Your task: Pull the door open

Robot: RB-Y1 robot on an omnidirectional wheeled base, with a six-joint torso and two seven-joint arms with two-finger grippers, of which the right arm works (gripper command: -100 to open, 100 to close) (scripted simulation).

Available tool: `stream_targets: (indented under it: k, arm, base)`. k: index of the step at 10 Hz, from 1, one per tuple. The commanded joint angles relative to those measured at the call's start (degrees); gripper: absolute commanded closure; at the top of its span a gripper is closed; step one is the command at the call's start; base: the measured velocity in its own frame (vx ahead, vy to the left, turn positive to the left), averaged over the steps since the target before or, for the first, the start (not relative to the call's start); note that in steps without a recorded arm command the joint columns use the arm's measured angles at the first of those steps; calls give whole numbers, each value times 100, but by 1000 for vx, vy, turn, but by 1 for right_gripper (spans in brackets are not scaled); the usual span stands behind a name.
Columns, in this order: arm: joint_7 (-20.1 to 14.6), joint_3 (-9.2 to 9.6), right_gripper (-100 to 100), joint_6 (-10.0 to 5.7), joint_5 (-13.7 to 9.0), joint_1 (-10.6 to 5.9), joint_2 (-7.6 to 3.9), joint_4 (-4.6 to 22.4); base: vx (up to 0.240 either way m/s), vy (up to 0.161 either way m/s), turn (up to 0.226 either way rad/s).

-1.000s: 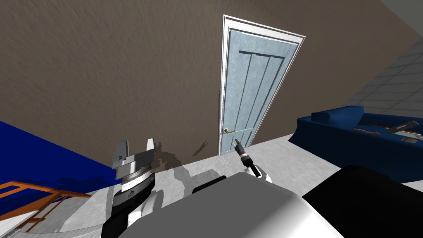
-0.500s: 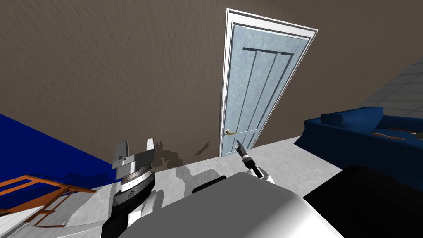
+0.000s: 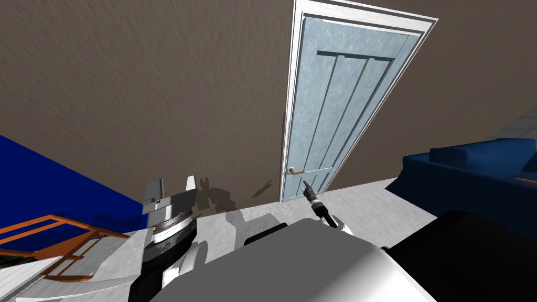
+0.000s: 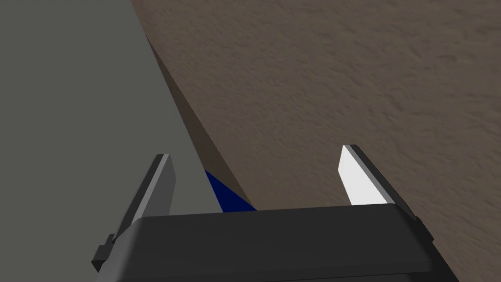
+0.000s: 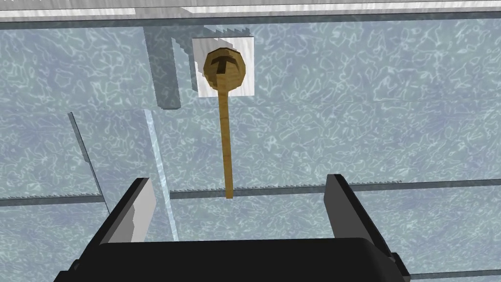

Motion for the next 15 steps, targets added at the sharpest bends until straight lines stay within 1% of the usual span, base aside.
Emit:
stream_targets:
  k: [1,2,3,4,5,9,10,11,12,15]
  arm:
    - [-17,-5,-100,-36,-20,-41,-34,179]
    - [-33,-8,-100,-78,-35,-71,-62,325]
    - [-25,-6,-100,-78,-25,-63,-46,276]
    - [18,-27,-100,-57,-36,-121,-11,324]
    - [34,-34,-100,-46,-40,-139,2,335]
    - [173,-95,-100,51,-68,-301,116,430]
    - [194,-105,-100,65,-72,-326,133,444]
    - [176,-98,-100,63,-69,-305,120,423]
    - [176,-98,100,63,-69,-305,120,423]
    - [176,-98,100,63,-69,-305,120,423]
  base:
    - [51,-33,44]
    - [62,-43,56]
    - [30,-23,15]
    - [150,-37,27]
    - [201,-56,41]
    - [172,-65,45]
    - [188,-65,22]
    - [86,-31,11]
    - [-12,4,-4]
    - [-26,6,-6]
